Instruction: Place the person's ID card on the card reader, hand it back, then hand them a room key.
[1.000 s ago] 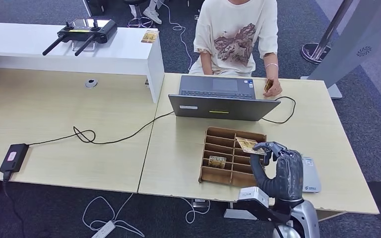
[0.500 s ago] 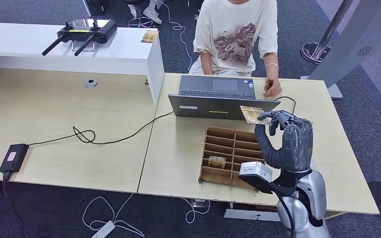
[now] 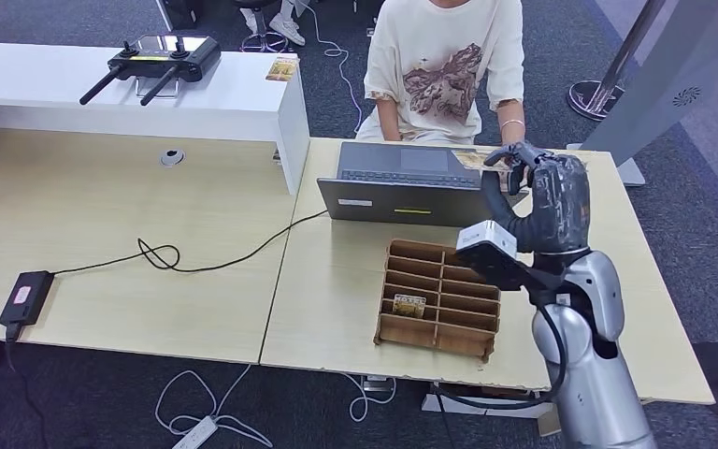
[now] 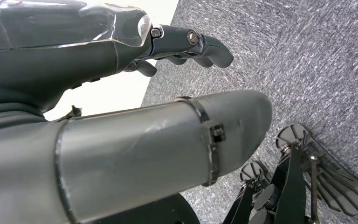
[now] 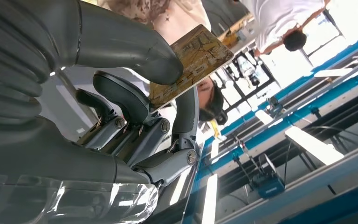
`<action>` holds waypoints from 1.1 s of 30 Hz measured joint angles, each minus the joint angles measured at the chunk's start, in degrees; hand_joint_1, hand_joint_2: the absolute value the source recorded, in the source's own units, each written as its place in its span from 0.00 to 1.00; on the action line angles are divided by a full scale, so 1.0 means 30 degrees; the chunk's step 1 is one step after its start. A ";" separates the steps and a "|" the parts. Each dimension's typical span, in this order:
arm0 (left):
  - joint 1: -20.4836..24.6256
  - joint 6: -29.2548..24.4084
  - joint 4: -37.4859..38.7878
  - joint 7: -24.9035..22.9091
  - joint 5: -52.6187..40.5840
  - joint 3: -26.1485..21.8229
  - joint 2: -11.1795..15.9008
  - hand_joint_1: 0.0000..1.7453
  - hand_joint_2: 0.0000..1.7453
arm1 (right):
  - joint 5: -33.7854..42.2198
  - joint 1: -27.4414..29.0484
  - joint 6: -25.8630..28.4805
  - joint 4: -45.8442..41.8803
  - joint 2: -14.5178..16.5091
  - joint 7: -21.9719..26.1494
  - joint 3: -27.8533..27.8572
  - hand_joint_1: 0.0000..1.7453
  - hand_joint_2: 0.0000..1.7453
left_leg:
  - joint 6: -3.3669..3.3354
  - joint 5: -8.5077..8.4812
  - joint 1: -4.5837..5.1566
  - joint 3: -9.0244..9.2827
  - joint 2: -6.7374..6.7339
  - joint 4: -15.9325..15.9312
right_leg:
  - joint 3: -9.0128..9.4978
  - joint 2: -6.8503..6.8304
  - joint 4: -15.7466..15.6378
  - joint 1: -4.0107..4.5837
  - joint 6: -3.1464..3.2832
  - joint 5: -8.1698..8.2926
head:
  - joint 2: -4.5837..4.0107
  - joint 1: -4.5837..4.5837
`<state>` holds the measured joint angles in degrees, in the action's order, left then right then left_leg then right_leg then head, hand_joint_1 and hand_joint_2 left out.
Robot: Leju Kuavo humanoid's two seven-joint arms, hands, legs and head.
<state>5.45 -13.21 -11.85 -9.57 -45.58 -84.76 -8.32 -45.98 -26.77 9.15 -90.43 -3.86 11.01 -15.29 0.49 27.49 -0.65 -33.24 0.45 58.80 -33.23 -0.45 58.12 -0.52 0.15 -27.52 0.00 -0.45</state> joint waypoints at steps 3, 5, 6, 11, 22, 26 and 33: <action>0.0001 -0.0022 0.0000 0.0000 0.0020 0.0000 0.0024 0.00 0.00 | 0.0527 -0.1303 -0.0691 0.1133 -0.0062 -0.0293 -0.0007 1.00 1.00 | -0.0001 -0.0004 0.0000 0.0000 0.0002 0.0000 | -0.0001 -0.0001 0.0001 0.0000 0.0004 0.0003 | 0.0000 -0.0002; -0.0001 -0.0036 0.0000 0.0000 0.0042 0.0000 0.0033 0.00 0.00 | 0.0698 -0.2099 -0.0975 0.1854 -0.0091 -0.0456 -0.0016 1.00 1.00 | -0.0003 -0.0007 0.0000 0.0000 0.0006 0.0001 | -0.0001 -0.0003 0.0001 0.0001 0.0005 0.0004 | 0.0000 -0.0004; -0.0003 -0.0047 0.0000 0.0000 0.0062 0.0000 0.0035 0.00 0.00 | 0.0793 -0.2451 -0.1148 0.2200 -0.0097 -0.0556 -0.0024 1.00 1.00 | -0.0003 -0.0007 0.0000 0.0000 0.0007 0.0001 | -0.0001 -0.0004 0.0001 0.0001 0.0005 0.0004 | 0.0000 -0.0004; -0.0002 -0.0124 0.0000 0.0000 0.0175 0.0000 0.0042 0.00 0.00 | 0.1448 -0.4300 -0.2424 0.4242 -0.0140 -0.1306 -0.0129 1.00 1.00 | -0.0003 -0.0007 0.0000 -0.0001 0.0005 0.0001 | -0.0002 -0.0002 0.0002 0.0000 0.0008 0.0007 | 0.0000 -0.0002; -0.0005 -0.0543 0.0000 -0.0098 0.0357 0.0000 0.0040 0.00 0.00 | 0.2148 -0.9095 -0.4426 1.0249 -0.0087 -0.2896 -0.0798 1.00 1.00 | -0.0001 -0.0010 0.0000 -0.0004 0.0011 0.0004 | -0.0001 -0.0005 0.0011 0.0000 0.0005 0.0016 | 0.0000 -0.0004; -0.0003 -0.0785 0.0000 -0.0102 0.0552 -0.0015 0.0027 0.00 0.00 | 0.2508 -1.0634 -0.4926 1.2529 0.0195 -0.2958 -0.1091 1.00 1.00 | -0.0001 -0.0010 -0.0001 -0.0003 0.0014 0.0005 | -0.0001 -0.0006 0.0012 0.0001 0.0005 0.0016 | 0.0000 0.0000; -0.0011 -0.0972 0.0000 -0.0073 0.0674 -0.0055 -0.0006 0.00 0.00 | 0.3140 -1.2572 -0.5409 1.6006 0.0690 -0.3155 -0.1339 1.00 1.00 | 0.0000 -0.0010 0.0000 -0.0004 0.0015 0.0005 | -0.0001 -0.0006 0.0015 0.0000 0.0005 0.0016 | 0.0000 -0.0002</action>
<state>5.42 -16.13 -11.85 -9.79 -43.56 -84.93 -8.34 -36.56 -64.49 -7.07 -42.41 -1.79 1.55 -19.31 0.49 27.46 -0.65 -33.25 0.50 58.81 -33.23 -0.47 58.16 -0.52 0.16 -27.47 0.00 -0.46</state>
